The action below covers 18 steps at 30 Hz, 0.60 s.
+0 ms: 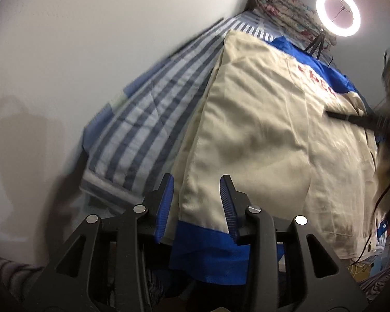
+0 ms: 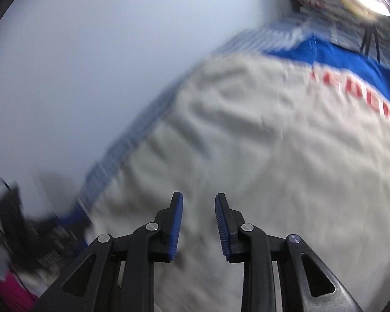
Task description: Fold large clothes
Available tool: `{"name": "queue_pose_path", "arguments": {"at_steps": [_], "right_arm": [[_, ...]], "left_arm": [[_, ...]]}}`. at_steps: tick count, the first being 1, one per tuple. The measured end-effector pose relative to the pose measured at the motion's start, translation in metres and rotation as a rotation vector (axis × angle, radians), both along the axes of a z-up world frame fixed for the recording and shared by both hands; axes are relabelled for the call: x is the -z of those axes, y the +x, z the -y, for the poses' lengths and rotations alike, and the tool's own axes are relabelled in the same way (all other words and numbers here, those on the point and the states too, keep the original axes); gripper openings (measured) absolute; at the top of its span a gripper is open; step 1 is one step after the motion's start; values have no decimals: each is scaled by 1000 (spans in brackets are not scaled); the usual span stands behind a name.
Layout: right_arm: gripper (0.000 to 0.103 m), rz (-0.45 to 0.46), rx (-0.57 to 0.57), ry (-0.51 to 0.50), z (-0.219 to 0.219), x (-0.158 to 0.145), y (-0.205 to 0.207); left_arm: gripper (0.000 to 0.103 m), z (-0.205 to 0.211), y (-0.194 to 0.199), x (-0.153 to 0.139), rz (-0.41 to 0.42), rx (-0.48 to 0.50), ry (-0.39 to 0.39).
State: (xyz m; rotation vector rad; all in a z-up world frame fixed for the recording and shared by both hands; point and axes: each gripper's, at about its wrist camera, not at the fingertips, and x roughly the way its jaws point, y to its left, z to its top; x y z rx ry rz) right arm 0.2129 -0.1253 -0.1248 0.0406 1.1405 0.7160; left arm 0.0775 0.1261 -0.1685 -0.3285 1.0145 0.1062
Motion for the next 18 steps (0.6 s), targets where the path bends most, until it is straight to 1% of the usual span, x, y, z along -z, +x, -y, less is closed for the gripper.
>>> {"name": "queue_pose_path", "arguments": {"at_steps": [3,5,8,13,14,18], "right_arm": [[26,30,20,30,-15,-10,29],[28,13,35,57,-28,-7,50],[28,-11,35,60,-47,2,72],[28,-50,27,30,-86,40,110],[28,-51,26,23,-92,44,113],[28,-53,38,-17,-120,76,146]], "left_arm": [[37,-2,-1,10,-23,-30,0],[37,-3,-1,11,-18,-42,-2],[37,-4,2,12,-13,-42,1],[37,-9,4,18,-31,-44,-13],[37,-10,5,21,-38,-50,-14],[37,-14,4,28,-60,-56,-9]]}}
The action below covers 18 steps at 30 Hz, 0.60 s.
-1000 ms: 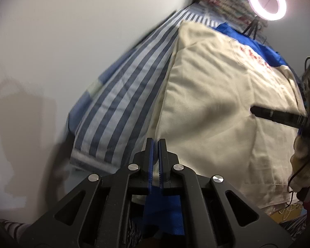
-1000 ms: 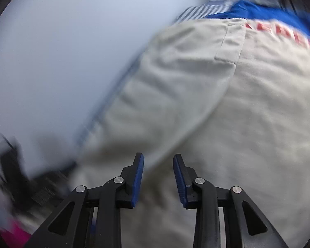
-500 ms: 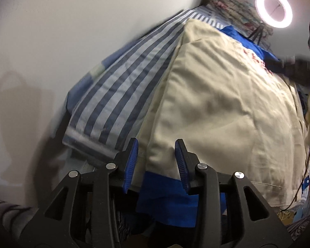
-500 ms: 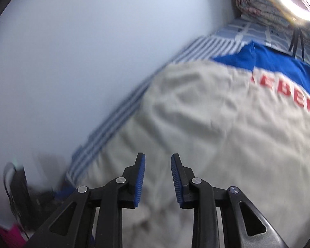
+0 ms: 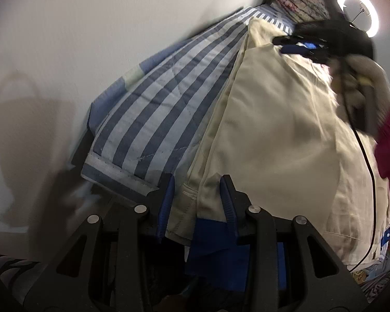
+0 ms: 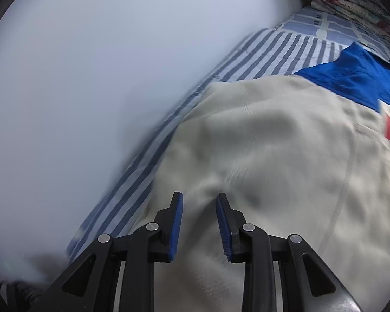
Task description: Fold large clothes
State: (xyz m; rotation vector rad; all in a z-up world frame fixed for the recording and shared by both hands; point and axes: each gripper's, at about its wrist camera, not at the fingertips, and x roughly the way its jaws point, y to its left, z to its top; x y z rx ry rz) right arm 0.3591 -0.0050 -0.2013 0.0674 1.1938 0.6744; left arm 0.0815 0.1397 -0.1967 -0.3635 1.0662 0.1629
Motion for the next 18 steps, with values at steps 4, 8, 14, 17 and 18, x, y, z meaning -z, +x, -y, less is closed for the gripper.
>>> {"name": "queue_pose_path", "arguments": {"at_steps": [4,8,14,17,18], "right_arm": [[24,-20,49,-8,-19,25,29],[27,-50,51,6,-21,12,36],[28,-28,2,-51,5,-7,-9],[28,7,7,-98,32,-1,-38],[28,-6,12,-84,41,5,-45]], "left_arm": [[37,4,-1,3,-4,20,32],[37,-4,-6,-5,35,-11,-21],[37,-25,-1,-9,83,-57,-155],[37,-28,6,-4,60,-74,-165],[37,-29,7,-3,60,-78,-171]]}}
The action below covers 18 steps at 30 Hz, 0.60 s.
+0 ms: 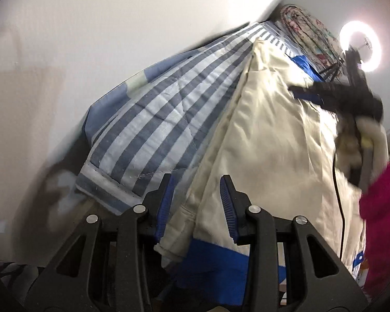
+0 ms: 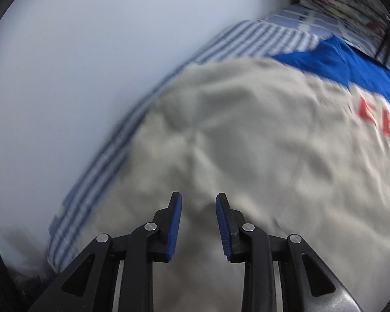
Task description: Fold large clothes
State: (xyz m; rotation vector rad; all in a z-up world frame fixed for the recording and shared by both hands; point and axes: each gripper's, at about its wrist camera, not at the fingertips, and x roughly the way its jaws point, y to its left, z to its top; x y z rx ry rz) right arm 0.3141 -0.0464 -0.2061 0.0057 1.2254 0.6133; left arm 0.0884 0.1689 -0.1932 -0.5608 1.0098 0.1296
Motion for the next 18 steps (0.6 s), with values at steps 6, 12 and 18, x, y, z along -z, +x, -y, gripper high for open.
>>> {"name": "queue_pose_path", "arguments": {"at_steps": [6,12,18], "right_arm": [[28,-3,4,44,15,21,-13],[28,-38,1,54,13,19,-14],[39,-103,16,129,13,-2,-11]], "left_arm": [[43,5,12,9,-42,23,37],[15,18,15,10,-37,91,60],[5,30,5,-16,71,136,130]]}}
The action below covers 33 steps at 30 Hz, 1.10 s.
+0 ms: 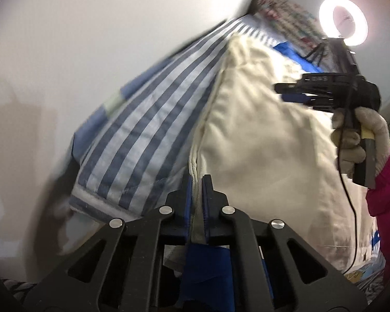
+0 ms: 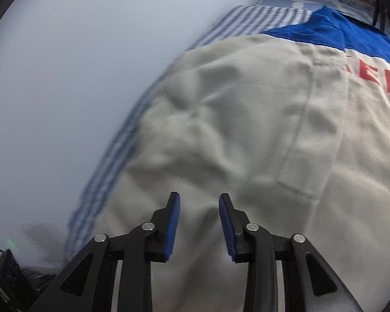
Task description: Fold large clothes
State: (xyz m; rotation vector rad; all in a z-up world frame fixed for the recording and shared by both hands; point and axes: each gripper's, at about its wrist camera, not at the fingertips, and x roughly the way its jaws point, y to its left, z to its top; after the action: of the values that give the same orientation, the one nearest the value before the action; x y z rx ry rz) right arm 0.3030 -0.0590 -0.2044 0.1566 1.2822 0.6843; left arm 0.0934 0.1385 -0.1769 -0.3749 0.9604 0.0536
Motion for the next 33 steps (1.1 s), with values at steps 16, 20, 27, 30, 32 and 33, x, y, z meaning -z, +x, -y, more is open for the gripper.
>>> {"name": "queue_pose_path", "arguments": {"at_steps": [16,20,27,30,32,33], "right_arm": [[60,-32,-137,-268,-138,-22,-11],[23,-37,-124,-358,-140,0,-10],[3,-89,20,-53,-74,-18,-9],[3,-85,75,71,-44,-28,-15],[3,-77,107,146,-20,-34,-18],[2,-70,127,192,-7,-37,-22]], "left_arm": [[3,37,-10,-28,119,144,50],[3,37,-11,-28,121,157,52],[3,52,-16,-40,149,200,81],[3,68,-22,-51,169,235,119],[3,81,-26,-58,182,266,156],[3,86,-27,-60,185,278,168]]}}
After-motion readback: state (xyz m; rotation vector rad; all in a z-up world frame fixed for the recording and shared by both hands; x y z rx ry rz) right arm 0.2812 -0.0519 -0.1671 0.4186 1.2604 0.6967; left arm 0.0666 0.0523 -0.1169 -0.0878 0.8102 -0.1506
